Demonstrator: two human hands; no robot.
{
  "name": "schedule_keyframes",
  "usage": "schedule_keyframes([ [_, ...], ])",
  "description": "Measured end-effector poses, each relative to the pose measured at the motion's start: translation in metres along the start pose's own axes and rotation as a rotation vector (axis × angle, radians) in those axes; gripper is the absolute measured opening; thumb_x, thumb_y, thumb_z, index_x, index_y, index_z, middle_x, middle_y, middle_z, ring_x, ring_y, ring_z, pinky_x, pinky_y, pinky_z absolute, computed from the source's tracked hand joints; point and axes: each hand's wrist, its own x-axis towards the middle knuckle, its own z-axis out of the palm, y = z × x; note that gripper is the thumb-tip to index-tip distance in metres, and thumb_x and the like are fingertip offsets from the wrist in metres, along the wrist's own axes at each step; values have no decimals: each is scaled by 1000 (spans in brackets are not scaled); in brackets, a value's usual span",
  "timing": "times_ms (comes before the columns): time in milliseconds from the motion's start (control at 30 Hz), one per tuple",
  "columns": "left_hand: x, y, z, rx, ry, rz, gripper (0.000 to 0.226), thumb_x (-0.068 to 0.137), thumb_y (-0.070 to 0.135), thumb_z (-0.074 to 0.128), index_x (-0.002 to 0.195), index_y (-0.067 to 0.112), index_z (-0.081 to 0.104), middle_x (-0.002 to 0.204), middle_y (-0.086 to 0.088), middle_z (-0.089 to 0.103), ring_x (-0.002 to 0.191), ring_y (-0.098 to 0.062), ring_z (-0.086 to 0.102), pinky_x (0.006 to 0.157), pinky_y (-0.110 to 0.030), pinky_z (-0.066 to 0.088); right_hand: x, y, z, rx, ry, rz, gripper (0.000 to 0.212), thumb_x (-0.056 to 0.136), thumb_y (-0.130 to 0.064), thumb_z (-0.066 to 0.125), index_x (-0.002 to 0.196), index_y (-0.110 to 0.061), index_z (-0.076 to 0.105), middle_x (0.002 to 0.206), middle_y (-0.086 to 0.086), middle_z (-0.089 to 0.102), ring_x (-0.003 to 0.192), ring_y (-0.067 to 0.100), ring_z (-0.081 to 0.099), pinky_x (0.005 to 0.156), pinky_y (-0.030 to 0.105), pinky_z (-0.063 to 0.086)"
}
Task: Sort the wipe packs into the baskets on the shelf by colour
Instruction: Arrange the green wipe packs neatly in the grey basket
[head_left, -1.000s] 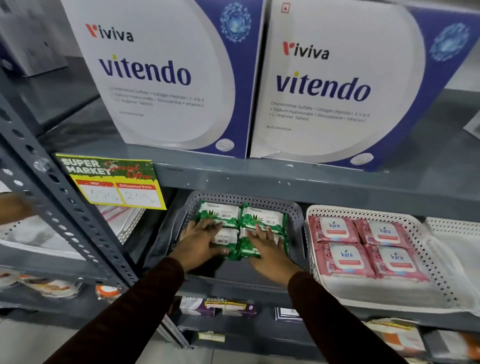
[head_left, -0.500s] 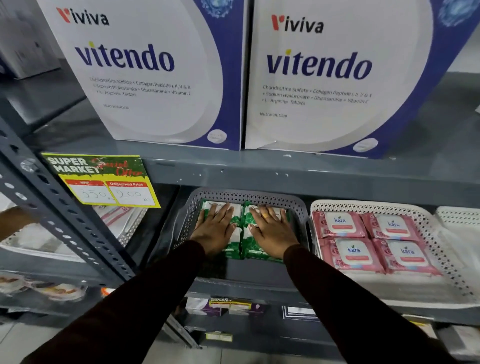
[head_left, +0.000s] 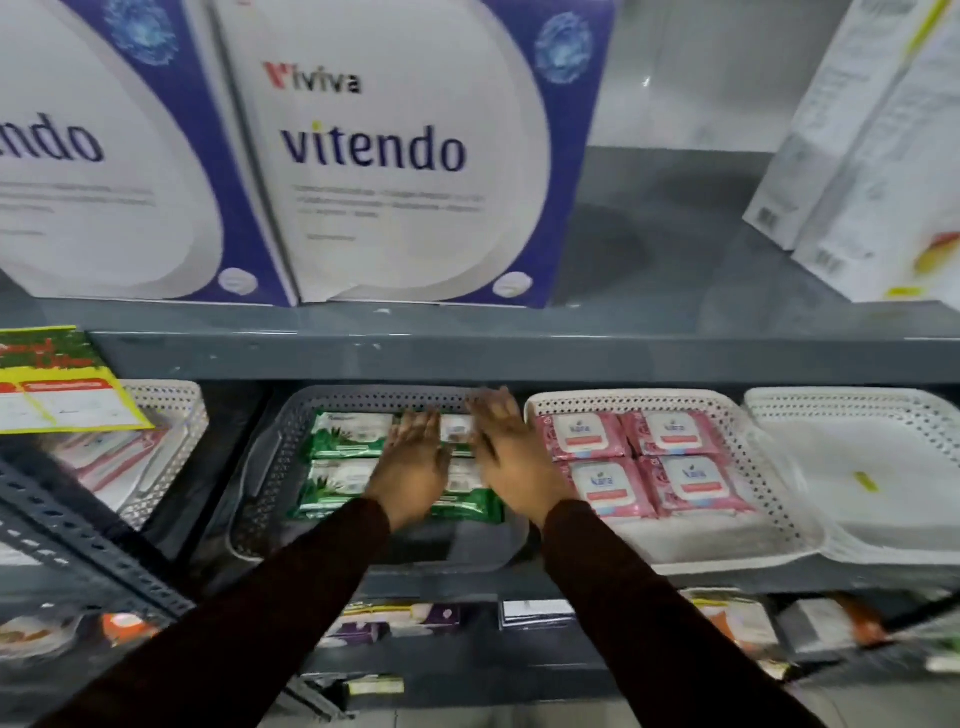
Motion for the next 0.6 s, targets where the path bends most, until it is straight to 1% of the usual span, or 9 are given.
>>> schedule_keyframes([
  [67, 2, 52, 14, -42, 70, 132, 52, 99, 20, 40, 147, 2, 31, 155, -21, 32, 145, -34, 23, 119, -41, 19, -24, 39, -28, 23, 95, 58, 48, 103, -33, 35, 149, -22, 44, 163, 4, 32, 154, 24, 17, 123, 46, 4],
  [100, 4, 76, 21, -62, 87, 184, 52, 98, 19, 41, 147, 2, 32, 154, -20, 33, 144, -33, 24, 119, -42, 19, -35, 62, -40, 0, 108, 97, 46, 104, -30, 36, 148, -22, 45, 163, 5, 32, 154, 24, 17, 123, 46, 4],
  [200, 13, 135, 48, -74, 91, 250, 54, 100, 22, 39, 150, 5, 27, 159, -14, 25, 148, -29, 15, 122, -41, 9, -63, 130, -72, -133, 62, 244, 48, 105, -30, 35, 151, -21, 39, 164, 7, 28, 155, 27, 15, 124, 51, 5],
  [267, 21, 161, 68, -10, 54, 216, 56, 102, 27, 35, 152, 6, 21, 162, -11, 17, 150, -28, 7, 122, -39, -4, -80, 169, -88, -203, 4, 334, 50, 105, -31, 34, 154, -22, 34, 166, 6, 23, 156, 27, 10, 126, 53, 4],
  [333, 26, 178, 86, 81, 5, 149, 59, 102, 31, 31, 153, 6, 13, 163, -10, 7, 150, -28, -2, 116, -39, -17, -95, 199, -100, -212, -37, 388, 51, 105, -31, 35, 155, -23, 31, 167, 5, 18, 156, 25, 5, 126, 51, 2],
  [367, 29, 182, 92, 118, -14, 118, 61, 102, 33, 30, 153, 6, 10, 164, -9, 3, 149, -29, -6, 113, -39, -21, -100, 210, -104, -224, -61, 396, 52, 105, -32, 36, 156, -24, 30, 168, 5, 15, 156, 25, 3, 126, 49, 2],
  [433, 36, 186, 100, 123, -38, 59, 62, 102, 37, 24, 153, 8, 5, 164, -8, -3, 149, -29, -11, 112, -39, -22, -102, 224, -109, -241, -124, 397, 53, 106, -35, 33, 157, -27, 24, 169, 4, 9, 156, 22, 0, 126, 47, 1],
  [533, 48, 188, 104, 72, -88, -7, 61, 103, 39, 17, 154, 11, -1, 164, -6, -9, 148, -27, -13, 118, -42, -13, -94, 235, -115, -186, -200, 407, 56, 106, -39, 29, 159, -30, 15, 170, 1, 2, 156, 20, -5, 126, 44, -3],
  [600, 52, 189, 106, 41, -118, -30, 60, 103, 41, 16, 154, 14, -4, 163, -3, -11, 148, -26, -16, 120, -44, -9, -88, 236, -114, -134, -243, 407, 58, 106, -40, 26, 160, -27, 9, 170, 3, -2, 156, 23, -10, 126, 45, -3],
])
